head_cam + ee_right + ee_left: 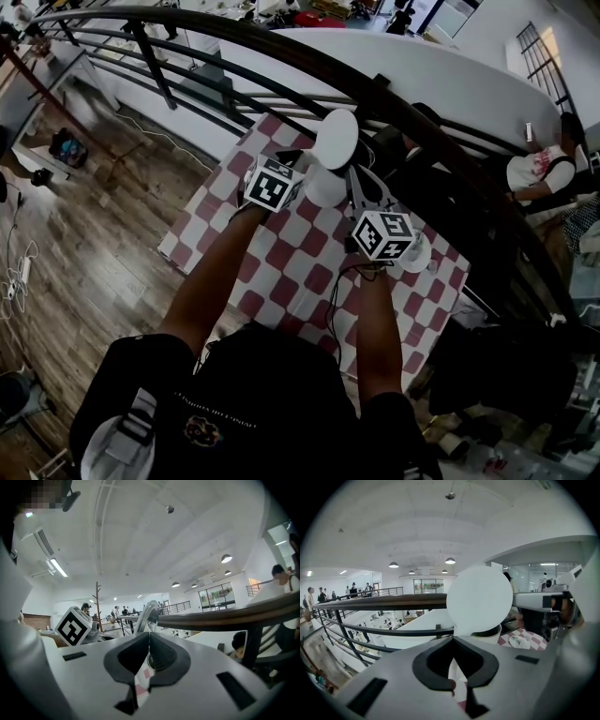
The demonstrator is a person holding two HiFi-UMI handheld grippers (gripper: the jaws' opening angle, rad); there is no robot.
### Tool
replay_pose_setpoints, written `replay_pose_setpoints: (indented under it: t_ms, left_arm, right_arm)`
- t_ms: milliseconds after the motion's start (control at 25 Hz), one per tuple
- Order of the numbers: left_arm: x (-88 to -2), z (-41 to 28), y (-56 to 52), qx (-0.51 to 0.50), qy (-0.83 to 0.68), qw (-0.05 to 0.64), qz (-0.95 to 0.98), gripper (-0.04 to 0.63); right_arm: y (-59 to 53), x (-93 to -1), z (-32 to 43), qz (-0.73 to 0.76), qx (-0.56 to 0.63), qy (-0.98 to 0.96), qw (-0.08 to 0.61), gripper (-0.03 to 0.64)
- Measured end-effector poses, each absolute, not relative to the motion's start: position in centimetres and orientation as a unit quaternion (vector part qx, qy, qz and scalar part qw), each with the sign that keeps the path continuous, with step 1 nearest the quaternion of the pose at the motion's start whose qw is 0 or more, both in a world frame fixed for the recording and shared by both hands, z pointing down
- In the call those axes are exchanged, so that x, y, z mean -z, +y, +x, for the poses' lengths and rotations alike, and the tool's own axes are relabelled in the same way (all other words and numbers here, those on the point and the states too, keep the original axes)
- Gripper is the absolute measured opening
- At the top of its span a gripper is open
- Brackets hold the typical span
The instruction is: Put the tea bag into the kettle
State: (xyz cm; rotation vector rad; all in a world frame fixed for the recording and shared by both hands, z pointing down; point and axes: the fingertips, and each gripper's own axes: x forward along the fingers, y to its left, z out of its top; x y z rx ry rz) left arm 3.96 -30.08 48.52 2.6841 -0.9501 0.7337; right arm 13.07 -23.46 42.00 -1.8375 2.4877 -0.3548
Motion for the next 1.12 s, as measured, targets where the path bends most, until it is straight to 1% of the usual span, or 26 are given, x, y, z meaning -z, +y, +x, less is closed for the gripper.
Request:
replay_pose_setpoints:
  t_ms: [240,360,440,560,800,960,1120]
  left_arm:
    - [-48.0,3.9,-29.7,-0.237,-0.327,0.076,0.912,-0.002]
    - [-47.4,3.9,-28.5,-0.26,-0.321,0.034,0.91,-0.003]
    - [-46.8,4.5,-27.4,-0.254,-0.314,0.014,0.915,-0.002]
    - [-46.5,6.1,-25.8,-0.242,-0.29,0.018,0.926,-0.003]
    - [-46.0,9.2,-23.4,-0.247,-0.25,-0.004,0.936,-0.002]
    - [-46.2,10.7,-22.6,-0.251,-0.258,0.006,0.933,-0.002]
    - [-46.7,13.6,-20.5,-0.251,-0.221,0.005,0.942,-0.002]
  right_arm:
    - [-22.7,-42.2,13.2,-0.591,0.12,0.798,0.009,0.015]
    - [-22.1,-42.1,13.5,-0.593,0.117,0.797,0.006,0.015]
    - [-21.8,-42.0,14.1,-0.598,0.115,0.793,0.004,0.015]
    - [-21.0,-41.9,15.2,-0.608,0.114,0.785,0.003,0.015]
    - [-18.5,-42.1,17.5,-0.632,0.115,0.767,-0.001,0.015]
    - [-16.3,-42.1,20.2,-0.655,0.115,0.747,0.0,0.015]
    - [-13.7,-42.3,23.3,-0.683,0.117,0.721,0.004,0.015]
